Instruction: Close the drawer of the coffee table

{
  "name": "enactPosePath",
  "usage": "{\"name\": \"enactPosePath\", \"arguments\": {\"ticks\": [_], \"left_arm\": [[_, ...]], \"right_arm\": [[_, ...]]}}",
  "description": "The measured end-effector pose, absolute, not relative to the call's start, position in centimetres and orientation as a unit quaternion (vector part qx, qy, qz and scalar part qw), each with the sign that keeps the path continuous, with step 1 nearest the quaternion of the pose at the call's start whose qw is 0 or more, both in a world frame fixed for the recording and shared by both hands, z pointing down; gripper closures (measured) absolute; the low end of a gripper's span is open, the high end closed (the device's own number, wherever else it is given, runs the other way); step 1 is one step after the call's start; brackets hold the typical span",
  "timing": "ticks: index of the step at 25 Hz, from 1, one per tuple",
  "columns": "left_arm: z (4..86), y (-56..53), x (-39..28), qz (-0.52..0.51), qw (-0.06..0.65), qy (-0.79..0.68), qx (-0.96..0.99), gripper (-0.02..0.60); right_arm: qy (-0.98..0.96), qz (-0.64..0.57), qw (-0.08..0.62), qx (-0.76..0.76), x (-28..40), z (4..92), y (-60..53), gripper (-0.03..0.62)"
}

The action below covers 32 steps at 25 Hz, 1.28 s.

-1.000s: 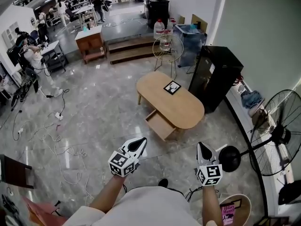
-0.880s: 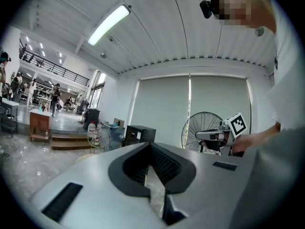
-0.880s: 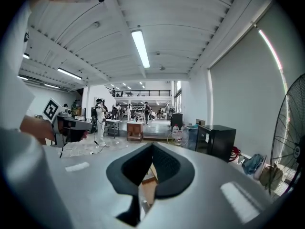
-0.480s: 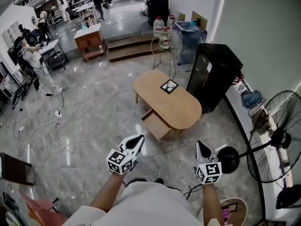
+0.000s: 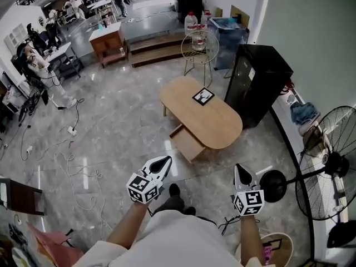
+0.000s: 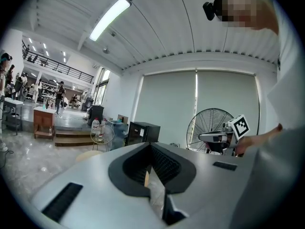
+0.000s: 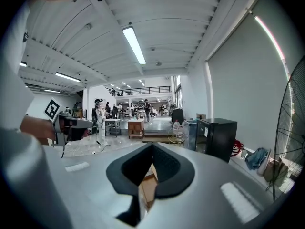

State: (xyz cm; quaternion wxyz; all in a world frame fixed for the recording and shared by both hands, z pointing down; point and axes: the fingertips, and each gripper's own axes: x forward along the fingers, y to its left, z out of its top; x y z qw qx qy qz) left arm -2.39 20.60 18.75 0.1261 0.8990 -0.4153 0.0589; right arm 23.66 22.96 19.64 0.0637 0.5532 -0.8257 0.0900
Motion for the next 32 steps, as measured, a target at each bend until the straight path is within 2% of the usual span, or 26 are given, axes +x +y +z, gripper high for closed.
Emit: {"name": "enactPosePath", "arguments": {"ticks": [16,32], "left_arm": [[20.5,11.5,-1.4,0.051,0.143,-0.389,0.909,0.575],[21.4,-1.0,-4.3,0.053,0.159,-0.373,0.913,0.575]], "right_arm": [[-0.808,0.103,0.092,0.573,23.8,21.5,16.6,0.583],[-0.8,0.102,0.118,0.579,20.3,21.4,5.1,0.583]]}}
